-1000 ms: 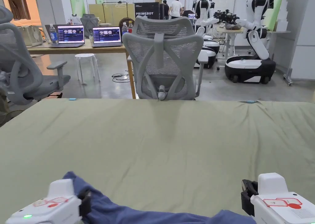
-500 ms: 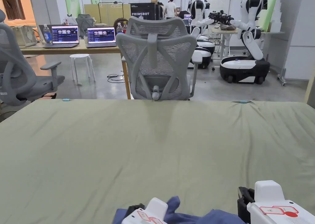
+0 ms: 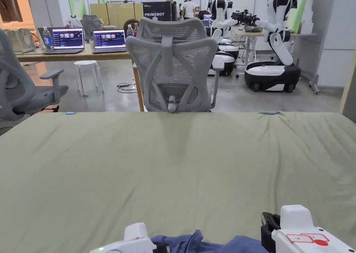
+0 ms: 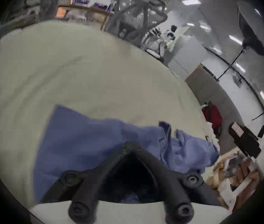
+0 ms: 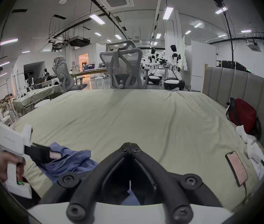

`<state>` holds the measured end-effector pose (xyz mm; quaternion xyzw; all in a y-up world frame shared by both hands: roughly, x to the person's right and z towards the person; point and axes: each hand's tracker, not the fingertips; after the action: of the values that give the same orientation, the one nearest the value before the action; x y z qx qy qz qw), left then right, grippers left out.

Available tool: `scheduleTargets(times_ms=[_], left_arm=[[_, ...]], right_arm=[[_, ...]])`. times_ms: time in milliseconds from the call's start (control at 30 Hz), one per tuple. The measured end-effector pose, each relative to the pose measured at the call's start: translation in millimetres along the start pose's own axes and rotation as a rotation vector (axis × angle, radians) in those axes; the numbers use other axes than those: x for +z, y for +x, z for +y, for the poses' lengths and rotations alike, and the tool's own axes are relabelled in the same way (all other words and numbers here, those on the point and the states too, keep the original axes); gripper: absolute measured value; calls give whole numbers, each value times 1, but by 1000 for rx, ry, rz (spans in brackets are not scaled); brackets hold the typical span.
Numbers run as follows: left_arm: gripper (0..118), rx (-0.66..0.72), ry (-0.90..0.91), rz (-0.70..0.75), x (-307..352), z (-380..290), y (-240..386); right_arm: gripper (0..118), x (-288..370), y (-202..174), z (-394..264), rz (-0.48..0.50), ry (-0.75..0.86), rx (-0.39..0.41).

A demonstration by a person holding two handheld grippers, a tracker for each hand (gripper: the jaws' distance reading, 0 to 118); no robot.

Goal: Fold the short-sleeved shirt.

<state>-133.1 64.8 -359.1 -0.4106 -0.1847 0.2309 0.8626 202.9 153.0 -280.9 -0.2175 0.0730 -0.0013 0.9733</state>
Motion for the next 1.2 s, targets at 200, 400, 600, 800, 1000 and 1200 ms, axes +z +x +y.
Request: scheduleTargets(times_ms=[200,400,600,800,1000,1200], left_arm=[[0,-70,-41,-75,-28,-31,47],[0,-93,96,-6,8,-5,37],[55,32,212,95,67,25,-46],[111,416,136,-52,72,-5,-110],[96,542,83,-407,22,-25,-75],[16,440,140,-169,21,-11,-70]], right_arm=[[0,-4,2,-1,-3,-10,1],[0,-4,-2,-2,8,-21,16],[0,-7,-10,-4,29,-28,19],[0,-12,-17,-7,48,-31,27],[0,-9,-15,-6,42,-27,28],[0,0,-6,-6,21,-27,18]])
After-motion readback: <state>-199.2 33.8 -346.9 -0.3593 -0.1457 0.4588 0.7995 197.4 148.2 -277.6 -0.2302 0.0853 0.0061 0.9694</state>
